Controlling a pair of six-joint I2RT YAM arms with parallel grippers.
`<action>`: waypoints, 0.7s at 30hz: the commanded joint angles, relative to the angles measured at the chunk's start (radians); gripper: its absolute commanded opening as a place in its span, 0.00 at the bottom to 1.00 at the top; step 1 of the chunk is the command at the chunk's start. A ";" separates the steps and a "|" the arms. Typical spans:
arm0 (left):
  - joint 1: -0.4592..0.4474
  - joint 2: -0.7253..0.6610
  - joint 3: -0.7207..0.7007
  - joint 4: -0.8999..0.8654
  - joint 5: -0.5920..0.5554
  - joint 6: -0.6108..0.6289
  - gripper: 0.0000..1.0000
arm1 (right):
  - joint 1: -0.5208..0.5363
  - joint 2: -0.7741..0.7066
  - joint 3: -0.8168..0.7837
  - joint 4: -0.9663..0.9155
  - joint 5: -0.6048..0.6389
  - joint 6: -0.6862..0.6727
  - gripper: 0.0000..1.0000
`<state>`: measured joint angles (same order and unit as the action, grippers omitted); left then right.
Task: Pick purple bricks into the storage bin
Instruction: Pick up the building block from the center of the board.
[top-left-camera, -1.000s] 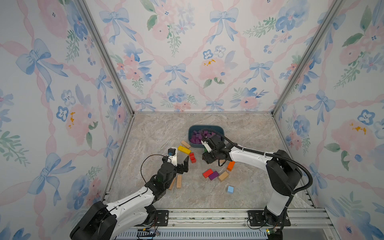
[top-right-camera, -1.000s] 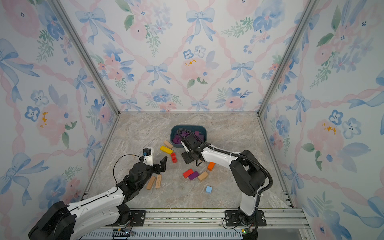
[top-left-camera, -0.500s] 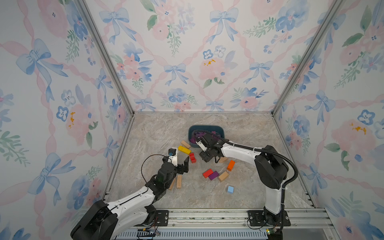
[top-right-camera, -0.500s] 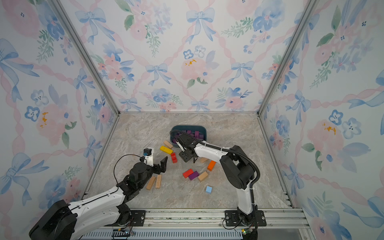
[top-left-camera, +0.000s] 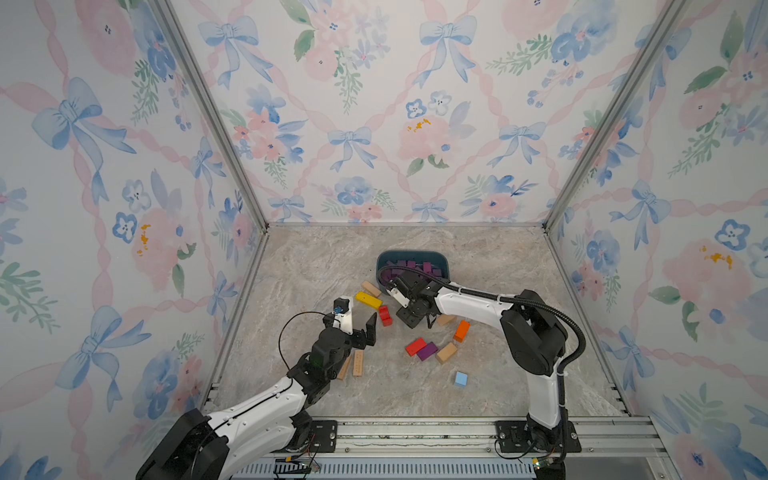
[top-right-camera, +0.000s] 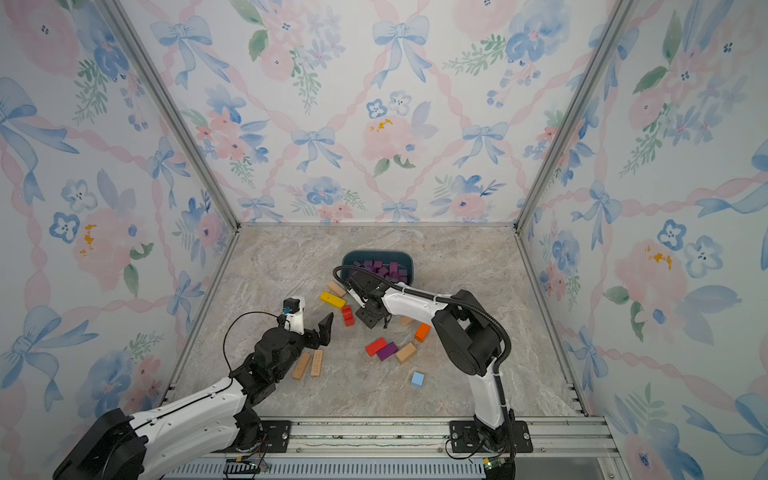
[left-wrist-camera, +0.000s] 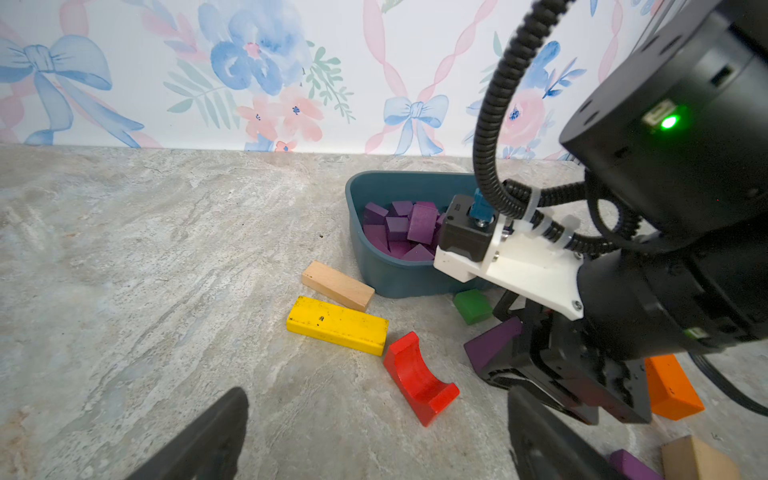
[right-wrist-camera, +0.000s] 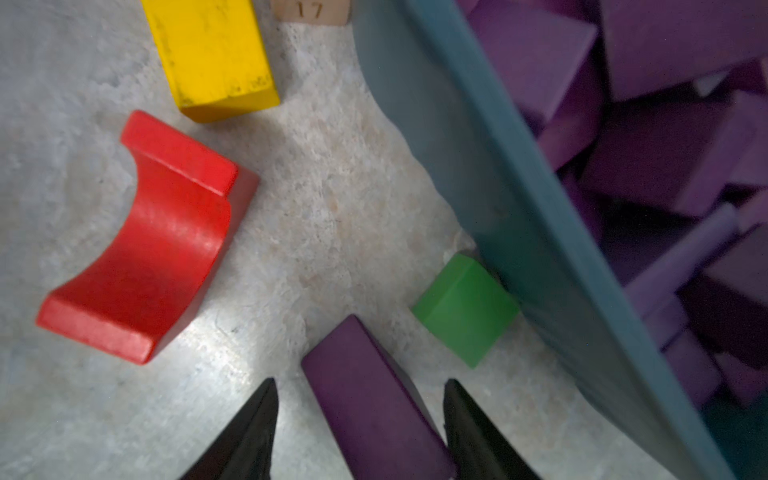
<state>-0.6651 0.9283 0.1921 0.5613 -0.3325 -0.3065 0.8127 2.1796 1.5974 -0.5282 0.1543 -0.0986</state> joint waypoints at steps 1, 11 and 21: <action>0.003 0.000 -0.008 0.022 0.006 0.022 0.98 | 0.005 0.039 0.014 -0.045 -0.041 -0.016 0.62; 0.005 0.017 -0.002 0.021 0.014 0.015 0.98 | 0.011 0.030 -0.018 -0.038 -0.043 0.026 0.57; 0.008 0.032 0.001 0.020 0.007 0.014 0.98 | 0.016 0.074 0.024 -0.045 -0.005 0.050 0.37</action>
<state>-0.6640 0.9504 0.1921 0.5640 -0.3252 -0.3065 0.8185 2.2059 1.5990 -0.5434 0.1295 -0.0597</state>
